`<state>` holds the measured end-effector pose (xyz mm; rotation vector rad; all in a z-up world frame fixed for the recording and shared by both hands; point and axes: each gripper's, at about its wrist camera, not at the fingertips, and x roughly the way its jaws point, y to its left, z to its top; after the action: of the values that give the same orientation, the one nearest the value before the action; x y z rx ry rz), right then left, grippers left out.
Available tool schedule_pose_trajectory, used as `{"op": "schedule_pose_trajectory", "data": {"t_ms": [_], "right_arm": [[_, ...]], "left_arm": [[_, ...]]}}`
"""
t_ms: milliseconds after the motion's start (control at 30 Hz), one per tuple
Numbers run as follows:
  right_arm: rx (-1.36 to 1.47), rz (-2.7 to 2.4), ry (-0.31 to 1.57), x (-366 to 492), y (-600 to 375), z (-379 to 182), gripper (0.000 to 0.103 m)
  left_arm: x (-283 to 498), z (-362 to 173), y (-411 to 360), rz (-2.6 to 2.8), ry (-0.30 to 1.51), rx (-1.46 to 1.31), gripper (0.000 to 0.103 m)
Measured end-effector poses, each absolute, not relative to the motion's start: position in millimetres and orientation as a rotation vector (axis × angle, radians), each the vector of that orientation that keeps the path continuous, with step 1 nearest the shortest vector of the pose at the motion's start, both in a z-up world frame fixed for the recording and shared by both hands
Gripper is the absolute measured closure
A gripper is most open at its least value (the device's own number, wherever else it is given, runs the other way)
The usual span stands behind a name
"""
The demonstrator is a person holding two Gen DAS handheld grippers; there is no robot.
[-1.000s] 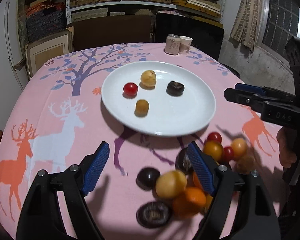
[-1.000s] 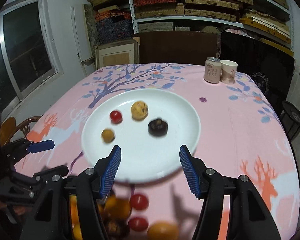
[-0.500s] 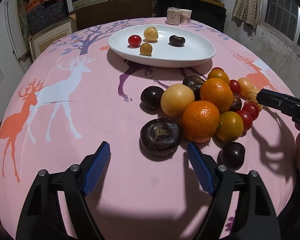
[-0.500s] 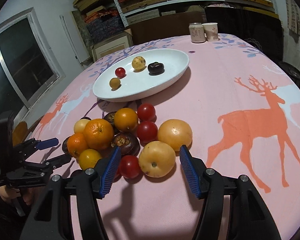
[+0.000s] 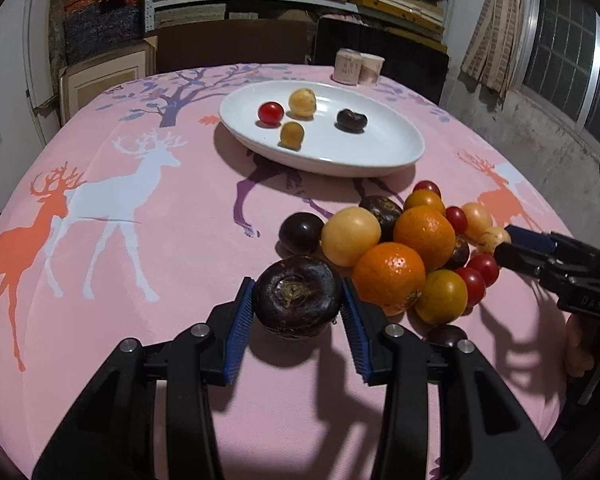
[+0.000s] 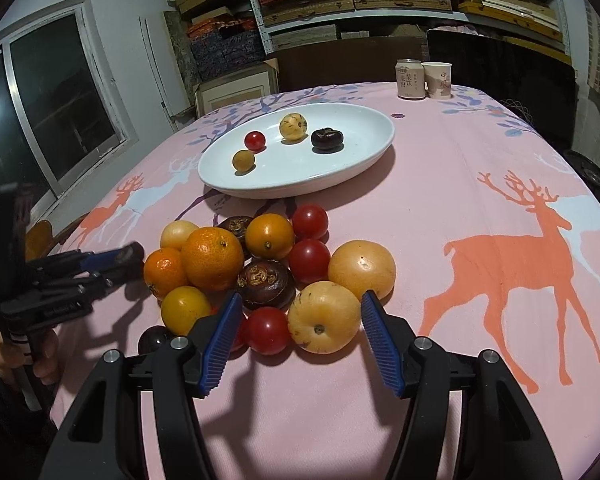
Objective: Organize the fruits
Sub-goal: 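Grasp a mangosteen with the left tool while the right tool grasps a pear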
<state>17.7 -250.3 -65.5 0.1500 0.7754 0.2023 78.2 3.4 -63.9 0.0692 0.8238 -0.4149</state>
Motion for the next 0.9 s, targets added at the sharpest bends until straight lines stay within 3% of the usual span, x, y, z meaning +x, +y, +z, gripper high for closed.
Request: {"op": "schedule_pose_trajectory", "data": {"t_ms": [600, 667, 800, 833, 900], "right_arm": [[0.246, 0.131, 0.837, 29.7, -268.3, -76.6, 0.041], [0.256, 0.143, 0.838, 30.6, -268.3, -77.8, 0.050], [0.267, 0.168, 0.832, 29.2, -267.4, -78.0, 0.056], [0.265, 0.163, 0.828, 28.3, -267.3, -77.4, 0.063], [0.271, 0.162, 0.826, 27.8, -268.3, -77.8, 0.063]], "left_arm": [[76.2, -62.0, 6.2, -0.419, 0.809, 0.059, 0.061], [76.0, -62.1, 6.4, -0.419, 0.810, 0.060, 0.061], [76.0, -62.3, 6.3, -0.421, 0.812, 0.061, 0.061], [75.9, -62.6, 6.0, -0.420, 0.812, 0.061, 0.061], [75.8, -62.4, 6.2, -0.420, 0.810, 0.059, 0.061]]}}
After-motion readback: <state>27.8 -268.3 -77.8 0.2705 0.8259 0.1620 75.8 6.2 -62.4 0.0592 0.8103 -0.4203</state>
